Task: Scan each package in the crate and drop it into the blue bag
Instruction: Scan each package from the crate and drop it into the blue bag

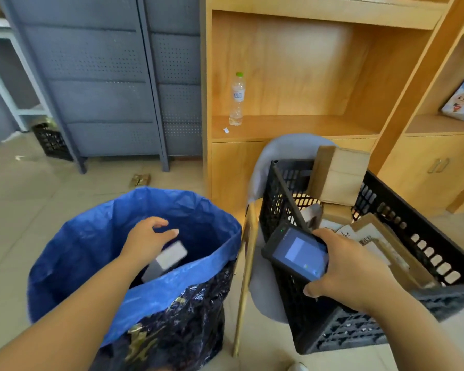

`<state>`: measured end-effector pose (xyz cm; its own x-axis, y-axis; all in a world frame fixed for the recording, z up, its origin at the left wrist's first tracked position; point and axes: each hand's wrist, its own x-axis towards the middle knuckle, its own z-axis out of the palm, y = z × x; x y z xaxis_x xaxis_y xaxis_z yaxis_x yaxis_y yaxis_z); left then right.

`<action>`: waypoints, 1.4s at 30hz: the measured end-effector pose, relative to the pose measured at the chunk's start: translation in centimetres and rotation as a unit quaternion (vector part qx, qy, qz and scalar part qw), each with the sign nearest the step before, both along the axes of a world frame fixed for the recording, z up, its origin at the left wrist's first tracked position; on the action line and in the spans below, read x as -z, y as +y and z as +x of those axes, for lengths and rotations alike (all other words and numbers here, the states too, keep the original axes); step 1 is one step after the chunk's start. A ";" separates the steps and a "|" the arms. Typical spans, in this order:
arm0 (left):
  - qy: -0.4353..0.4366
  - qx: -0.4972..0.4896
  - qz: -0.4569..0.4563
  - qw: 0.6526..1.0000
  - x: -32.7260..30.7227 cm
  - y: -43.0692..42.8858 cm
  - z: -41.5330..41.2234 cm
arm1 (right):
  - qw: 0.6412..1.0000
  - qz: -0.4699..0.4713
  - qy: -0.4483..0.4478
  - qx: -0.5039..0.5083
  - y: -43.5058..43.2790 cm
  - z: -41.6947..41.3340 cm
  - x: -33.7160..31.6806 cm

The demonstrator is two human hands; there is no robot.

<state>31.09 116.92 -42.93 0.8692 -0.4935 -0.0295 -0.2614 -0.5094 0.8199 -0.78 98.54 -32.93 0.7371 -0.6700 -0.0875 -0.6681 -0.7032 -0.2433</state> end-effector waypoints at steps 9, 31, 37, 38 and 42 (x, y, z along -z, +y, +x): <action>-0.036 0.172 0.046 0.983 -1.3 -6.0 -3.2 | 0.998 -0.024 0.006 0.059 -2.8 -3.7 -1.7; -0.181 0.368 0.056 0.910 -5.4 -43.1 -8.8 | 0.979 -0.075 0.020 0.191 -23.2 -10.8 -1.3; -0.193 0.344 0.049 0.918 -5.2 -51.3 -7.2 | 0.977 -0.092 0.033 0.191 -28.3 -8.7 0.9; -0.187 0.347 0.054 0.918 -5.0 -52.3 -7.1 | 0.977 -0.091 0.032 0.191 -28.9 -8.5 1.3; -0.171 0.352 -0.009 0.920 -4.2 -53.5 -7.7 | 0.977 -0.076 0.027 0.200 -29.9 -8.2 1.9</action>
